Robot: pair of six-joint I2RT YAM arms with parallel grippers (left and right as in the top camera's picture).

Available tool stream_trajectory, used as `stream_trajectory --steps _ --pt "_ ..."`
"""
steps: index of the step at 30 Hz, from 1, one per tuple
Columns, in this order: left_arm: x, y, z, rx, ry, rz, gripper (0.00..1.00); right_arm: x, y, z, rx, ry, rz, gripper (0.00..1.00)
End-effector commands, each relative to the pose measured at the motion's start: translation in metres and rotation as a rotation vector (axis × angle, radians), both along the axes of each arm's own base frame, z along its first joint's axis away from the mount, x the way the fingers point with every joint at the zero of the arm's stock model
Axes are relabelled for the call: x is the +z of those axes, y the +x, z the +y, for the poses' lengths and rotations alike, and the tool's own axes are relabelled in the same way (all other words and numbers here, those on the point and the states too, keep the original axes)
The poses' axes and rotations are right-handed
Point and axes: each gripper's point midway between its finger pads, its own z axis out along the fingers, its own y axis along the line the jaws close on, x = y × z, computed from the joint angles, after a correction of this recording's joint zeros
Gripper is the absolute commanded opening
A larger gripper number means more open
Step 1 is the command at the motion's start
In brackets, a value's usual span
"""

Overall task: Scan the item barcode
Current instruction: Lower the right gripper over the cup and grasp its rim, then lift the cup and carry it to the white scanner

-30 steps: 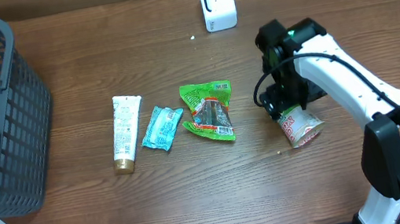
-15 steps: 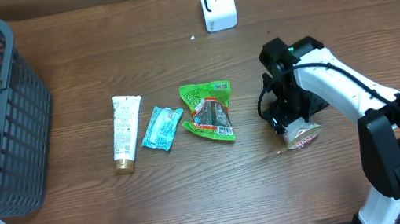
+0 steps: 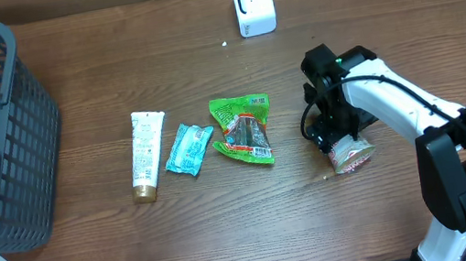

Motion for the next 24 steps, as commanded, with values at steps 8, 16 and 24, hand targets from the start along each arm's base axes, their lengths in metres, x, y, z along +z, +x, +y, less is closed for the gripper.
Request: stream_trajectory --steps 8,16,24 --pt "0.007 0.0 -0.001 0.002 0.008 -0.022 1.0 -0.01 -0.014 0.0 -0.023 0.023 0.036 0.84" --pt "0.007 0.0 -0.001 0.002 0.007 -0.022 1.0 -0.01 -0.016 0.005 -0.026 0.05 0.047 0.61" --pt "0.007 0.0 -0.001 0.002 0.007 -0.022 1.0 -0.001 -0.016 0.013 -0.032 0.089 0.062 0.62"
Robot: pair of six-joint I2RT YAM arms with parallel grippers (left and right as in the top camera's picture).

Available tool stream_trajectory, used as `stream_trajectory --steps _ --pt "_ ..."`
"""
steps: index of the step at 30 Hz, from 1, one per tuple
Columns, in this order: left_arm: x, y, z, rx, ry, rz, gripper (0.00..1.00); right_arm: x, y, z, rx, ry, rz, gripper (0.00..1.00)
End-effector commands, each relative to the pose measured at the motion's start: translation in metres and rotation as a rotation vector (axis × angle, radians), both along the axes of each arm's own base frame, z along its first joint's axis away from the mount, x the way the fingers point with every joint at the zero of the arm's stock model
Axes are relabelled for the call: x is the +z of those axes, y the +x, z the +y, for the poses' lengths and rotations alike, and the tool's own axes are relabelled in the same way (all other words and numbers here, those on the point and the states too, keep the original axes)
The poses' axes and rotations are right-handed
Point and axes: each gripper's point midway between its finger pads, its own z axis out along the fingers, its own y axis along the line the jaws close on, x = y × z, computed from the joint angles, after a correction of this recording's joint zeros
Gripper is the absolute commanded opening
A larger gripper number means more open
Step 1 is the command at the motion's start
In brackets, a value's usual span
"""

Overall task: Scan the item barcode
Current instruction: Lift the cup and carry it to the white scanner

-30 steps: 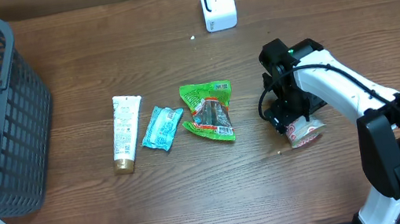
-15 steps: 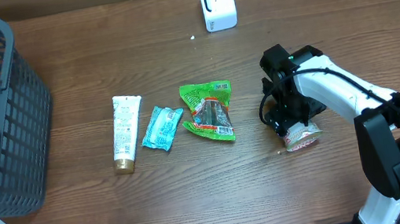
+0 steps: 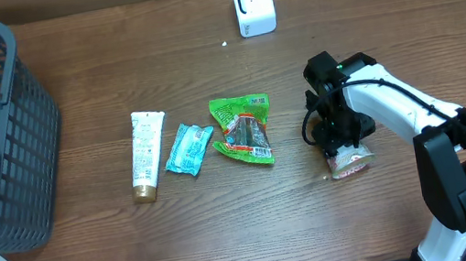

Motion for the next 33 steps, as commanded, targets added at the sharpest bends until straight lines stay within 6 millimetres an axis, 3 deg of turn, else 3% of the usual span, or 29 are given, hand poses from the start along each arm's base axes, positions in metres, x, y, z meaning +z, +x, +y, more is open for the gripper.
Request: stream_trajectory --steps 1,8,14,20,24,33 --pt "0.007 0.0 -0.001 0.002 0.008 -0.022 1.0 0.013 0.005 0.013 -0.015 0.069 -0.007 0.62" --pt "0.007 0.0 -0.001 0.002 0.008 -0.023 1.0 0.059 0.03 0.042 -0.09 0.322 -0.01 0.62" --pt "0.007 0.0 -0.001 0.002 0.008 -0.022 1.0 0.138 0.043 0.074 0.021 0.86 -0.022 0.63" --pt "0.007 0.0 -0.001 0.002 0.008 -0.022 1.0 0.2 0.04 0.076 0.14 1.279 -0.13 0.63" --pt "0.007 0.0 -0.001 0.002 0.008 -0.022 1.0 0.223 0.032 0.077 0.208 1.409 -0.198 0.66" --pt "0.007 0.0 -0.001 0.002 0.008 -0.022 1.0 0.263 0.045 0.084 0.12 1.633 -0.277 0.66"
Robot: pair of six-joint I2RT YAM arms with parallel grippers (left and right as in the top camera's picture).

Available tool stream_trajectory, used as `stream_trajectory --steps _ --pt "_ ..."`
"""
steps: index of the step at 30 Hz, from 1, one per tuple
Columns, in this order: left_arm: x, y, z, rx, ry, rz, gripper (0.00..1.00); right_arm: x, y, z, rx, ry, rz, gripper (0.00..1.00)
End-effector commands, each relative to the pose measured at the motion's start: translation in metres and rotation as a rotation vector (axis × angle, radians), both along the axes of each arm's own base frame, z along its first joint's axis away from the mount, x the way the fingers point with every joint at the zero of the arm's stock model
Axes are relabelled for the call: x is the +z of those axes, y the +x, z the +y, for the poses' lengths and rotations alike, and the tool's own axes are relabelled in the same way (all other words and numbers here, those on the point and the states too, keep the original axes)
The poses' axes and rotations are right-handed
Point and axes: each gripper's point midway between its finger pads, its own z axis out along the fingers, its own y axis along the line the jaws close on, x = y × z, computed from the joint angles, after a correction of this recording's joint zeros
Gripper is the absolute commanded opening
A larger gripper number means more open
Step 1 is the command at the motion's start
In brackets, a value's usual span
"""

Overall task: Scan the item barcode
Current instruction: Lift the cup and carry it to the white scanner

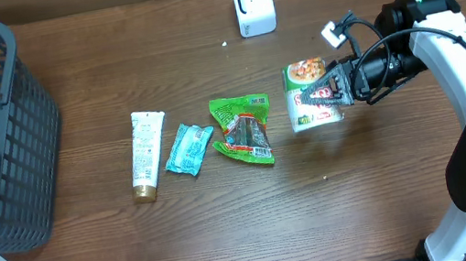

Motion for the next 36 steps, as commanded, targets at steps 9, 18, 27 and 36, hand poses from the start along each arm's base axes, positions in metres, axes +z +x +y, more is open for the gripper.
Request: stream_trajectory --steps 9,18,27,36 --pt "0.007 0.0 -0.001 0.002 0.008 -0.022 1.0 0.066 0.019 0.004 -0.077 0.236 -0.061 0.67" --pt "0.007 0.0 -0.001 0.002 0.008 -0.022 1.0 0.083 0.041 0.017 -0.018 0.245 -0.255 0.68" --pt "0.007 0.0 -0.001 0.002 0.008 -0.022 1.0 0.104 0.067 0.044 0.038 0.233 -0.342 0.7" --pt "0.007 0.0 -0.001 0.002 0.008 -0.022 1.0 0.041 0.155 0.039 -0.401 -0.288 -0.395 0.7"
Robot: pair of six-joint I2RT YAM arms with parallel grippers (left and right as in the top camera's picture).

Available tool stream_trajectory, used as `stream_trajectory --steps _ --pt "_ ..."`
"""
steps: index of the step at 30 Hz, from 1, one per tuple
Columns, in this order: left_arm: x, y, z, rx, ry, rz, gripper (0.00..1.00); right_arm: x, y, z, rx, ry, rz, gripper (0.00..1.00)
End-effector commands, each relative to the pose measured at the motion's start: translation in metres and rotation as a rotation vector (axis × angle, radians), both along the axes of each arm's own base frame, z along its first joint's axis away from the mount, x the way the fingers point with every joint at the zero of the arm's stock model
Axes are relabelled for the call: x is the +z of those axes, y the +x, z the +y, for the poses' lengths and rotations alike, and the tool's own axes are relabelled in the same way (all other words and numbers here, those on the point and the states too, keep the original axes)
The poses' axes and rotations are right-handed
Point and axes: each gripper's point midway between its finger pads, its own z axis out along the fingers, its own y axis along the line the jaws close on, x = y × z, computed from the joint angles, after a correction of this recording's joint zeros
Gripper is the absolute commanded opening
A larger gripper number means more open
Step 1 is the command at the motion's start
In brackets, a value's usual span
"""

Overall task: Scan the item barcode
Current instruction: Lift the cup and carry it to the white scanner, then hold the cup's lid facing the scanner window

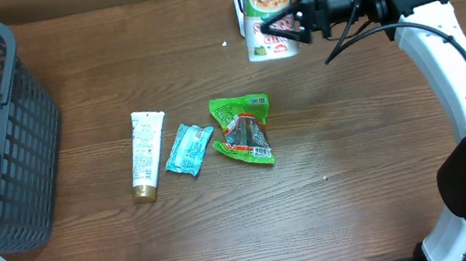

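Note:
My right gripper is shut on a noodle cup with a printed lid and a green-and-white side. It holds the cup lying sideways in the air at the back of the table, right in front of the white barcode scanner, which the cup partly covers. The right arm reaches in from the right. Of the left arm only a dark part shows at the far left edge; its gripper is out of view.
A grey mesh basket stands at the left. A white tube, a small teal packet and a green snack bag lie in a row mid-table.
The right gripper has carried the noodle cup from mid-table right of the green bag up and back to the scanner. The other items have not moved.
The right gripper stood over the noodle cup lying on the table at the right, then lower on it. Later it held the cup in the air beside the green bag. Now the cup hangs in front of the scanner.

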Motion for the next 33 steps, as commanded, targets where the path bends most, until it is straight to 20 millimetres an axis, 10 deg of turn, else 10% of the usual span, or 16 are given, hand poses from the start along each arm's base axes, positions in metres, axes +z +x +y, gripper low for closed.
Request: stream_trajectory --steps 1,6,20,33 --pt "0.007 0.0 -0.001 0.003 0.008 -0.022 1.0 -0.029 0.044 -0.013 -0.337 -0.264 -0.007 0.7" --pt "0.007 0.0 -0.001 0.003 0.008 -0.022 1.0 -0.048 0.07 -0.03 -0.576 -0.528 -0.125 0.71" --pt "0.007 0.0 -0.001 0.003 0.008 -0.022 1.0 -0.025 0.099 -0.04 -0.703 -0.681 -0.182 0.71" --pt "0.007 0.0 -0.001 0.003 0.008 -0.022 1.0 -0.123 0.15 -0.027 -0.626 -0.818 -0.125 0.71"
